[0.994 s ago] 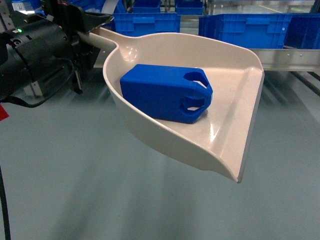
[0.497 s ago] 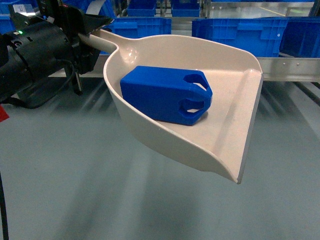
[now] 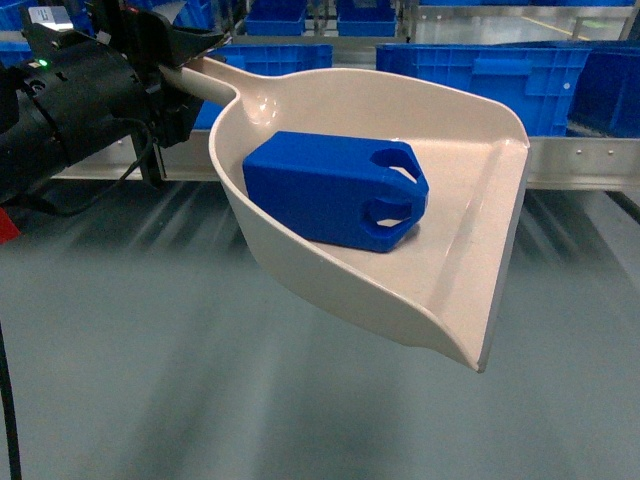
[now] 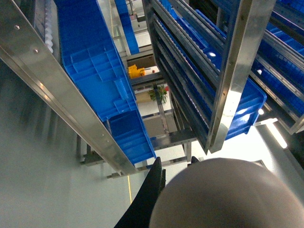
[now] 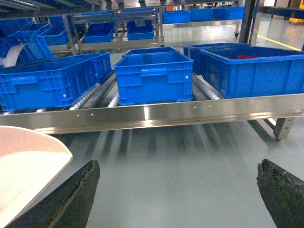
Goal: Place part in tray to right shelf
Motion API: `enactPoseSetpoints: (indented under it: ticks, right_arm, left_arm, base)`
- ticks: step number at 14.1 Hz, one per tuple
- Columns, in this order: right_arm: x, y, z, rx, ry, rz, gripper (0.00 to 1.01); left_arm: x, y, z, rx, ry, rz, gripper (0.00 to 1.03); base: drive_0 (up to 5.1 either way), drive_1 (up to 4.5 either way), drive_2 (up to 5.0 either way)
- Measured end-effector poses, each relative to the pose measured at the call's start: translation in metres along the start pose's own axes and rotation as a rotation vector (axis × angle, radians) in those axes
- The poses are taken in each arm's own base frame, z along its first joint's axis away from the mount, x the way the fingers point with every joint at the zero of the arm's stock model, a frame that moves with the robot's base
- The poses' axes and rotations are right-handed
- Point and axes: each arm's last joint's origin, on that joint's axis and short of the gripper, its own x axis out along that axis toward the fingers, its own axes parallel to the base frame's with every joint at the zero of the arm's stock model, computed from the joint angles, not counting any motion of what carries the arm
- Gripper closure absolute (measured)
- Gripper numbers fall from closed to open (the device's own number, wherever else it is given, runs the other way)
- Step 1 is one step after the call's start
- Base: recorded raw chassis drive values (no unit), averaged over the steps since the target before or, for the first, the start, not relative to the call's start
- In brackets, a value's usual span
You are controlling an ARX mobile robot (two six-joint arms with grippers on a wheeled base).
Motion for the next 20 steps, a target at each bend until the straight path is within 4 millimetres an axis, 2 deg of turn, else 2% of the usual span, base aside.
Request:
enactPoseSetpoints:
  ticks: [20]
  right_arm:
    - [0.0003, 0.0000, -0.0005, 0.000, 0.005, 0.000, 0.03]
  left_arm:
    - [-0.0006, -0.0004, 0.0020, 0.002, -0.007, 0.000, 0.91]
  base:
    - [0.1, 4.42, -4.1]
